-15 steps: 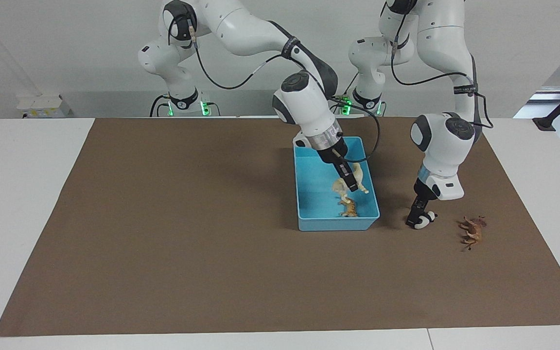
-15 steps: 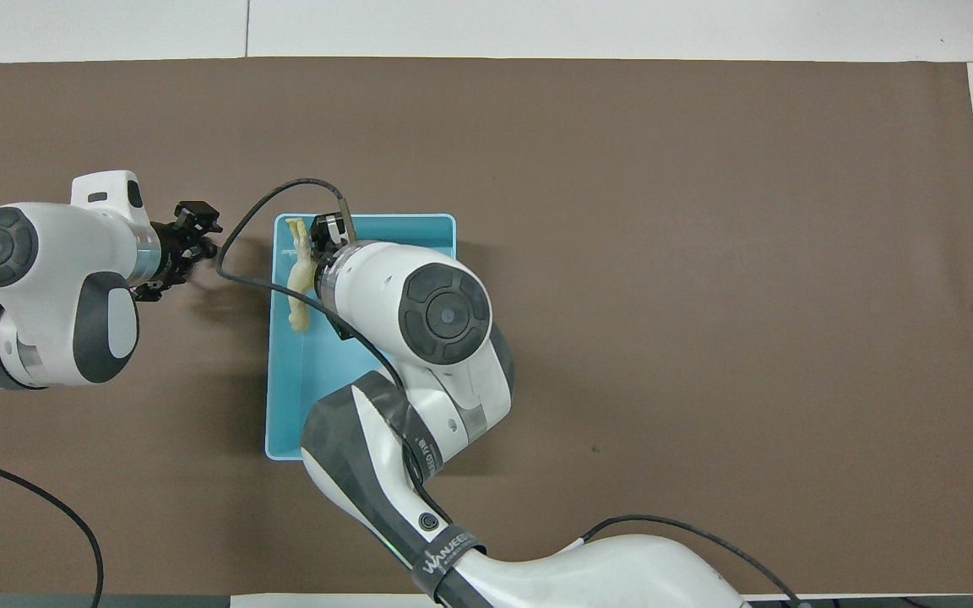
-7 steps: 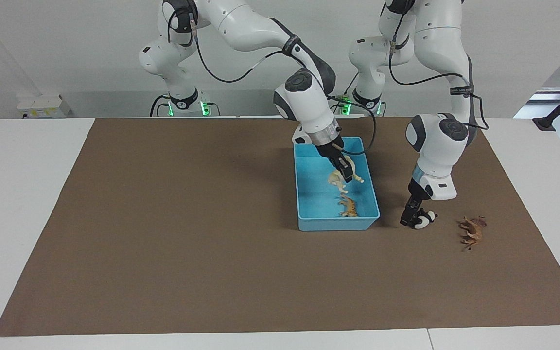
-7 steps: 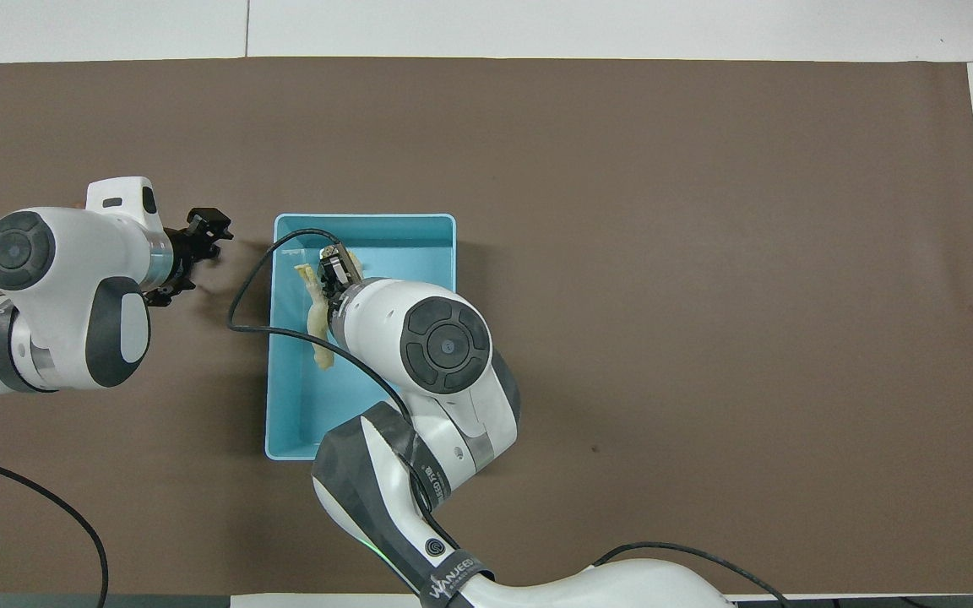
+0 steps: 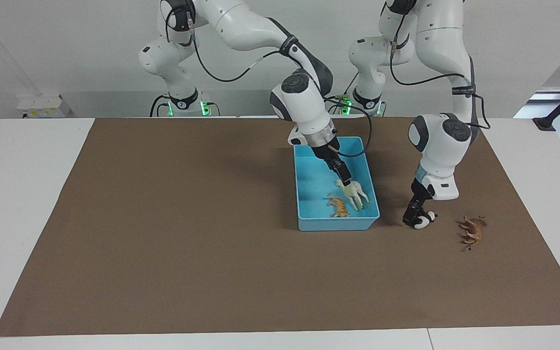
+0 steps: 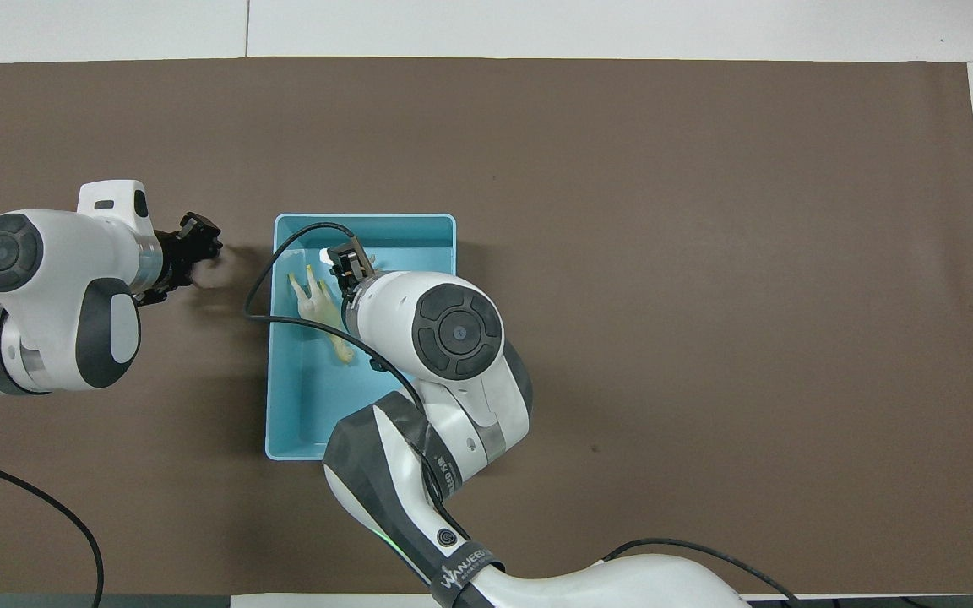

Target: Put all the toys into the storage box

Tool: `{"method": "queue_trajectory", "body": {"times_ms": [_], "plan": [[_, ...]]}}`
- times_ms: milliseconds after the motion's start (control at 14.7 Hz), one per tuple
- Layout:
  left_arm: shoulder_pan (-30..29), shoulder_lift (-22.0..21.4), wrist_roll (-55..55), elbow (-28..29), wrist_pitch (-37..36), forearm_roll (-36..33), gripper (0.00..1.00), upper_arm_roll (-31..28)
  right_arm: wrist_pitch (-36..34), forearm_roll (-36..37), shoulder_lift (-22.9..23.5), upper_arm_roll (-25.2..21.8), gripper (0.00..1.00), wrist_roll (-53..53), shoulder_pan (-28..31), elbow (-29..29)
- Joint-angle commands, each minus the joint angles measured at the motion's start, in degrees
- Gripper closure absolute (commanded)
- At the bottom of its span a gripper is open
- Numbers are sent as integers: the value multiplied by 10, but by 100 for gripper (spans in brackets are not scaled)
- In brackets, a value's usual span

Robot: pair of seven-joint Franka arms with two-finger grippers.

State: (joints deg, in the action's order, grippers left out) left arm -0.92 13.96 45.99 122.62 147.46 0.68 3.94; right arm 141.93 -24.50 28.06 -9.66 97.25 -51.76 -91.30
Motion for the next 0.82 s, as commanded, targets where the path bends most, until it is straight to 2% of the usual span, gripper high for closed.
{"method": "queue_trajectory", "body": {"times_ms": [0, 136, 204, 476, 543, 747], "plan": [[-9, -10, -18, 10, 11, -9, 67, 0, -49, 16, -35, -9, 0, -21, 18, -13], [-8, -9, -18, 9, 11, -9, 97, 0, -96, 47, -58, -11, 0, -44, 48, -14], [-8, -9, -17, 8, 10, -9, 100, 0, -123, 49, -70, -12, 0, -71, 65, -13], [-2, -12, -12, -8, -6, -8, 100, 1, -200, 70, -107, -13, 0, -194, 140, -13], [0, -16, -11, -22, -30, -8, 100, 1, -219, 75, -114, -13, 0, -232, 160, -13], [18, -28, -2, -122, -190, -6, 100, 6, -284, 133, -120, -13, 0, -379, 209, -13]]}}
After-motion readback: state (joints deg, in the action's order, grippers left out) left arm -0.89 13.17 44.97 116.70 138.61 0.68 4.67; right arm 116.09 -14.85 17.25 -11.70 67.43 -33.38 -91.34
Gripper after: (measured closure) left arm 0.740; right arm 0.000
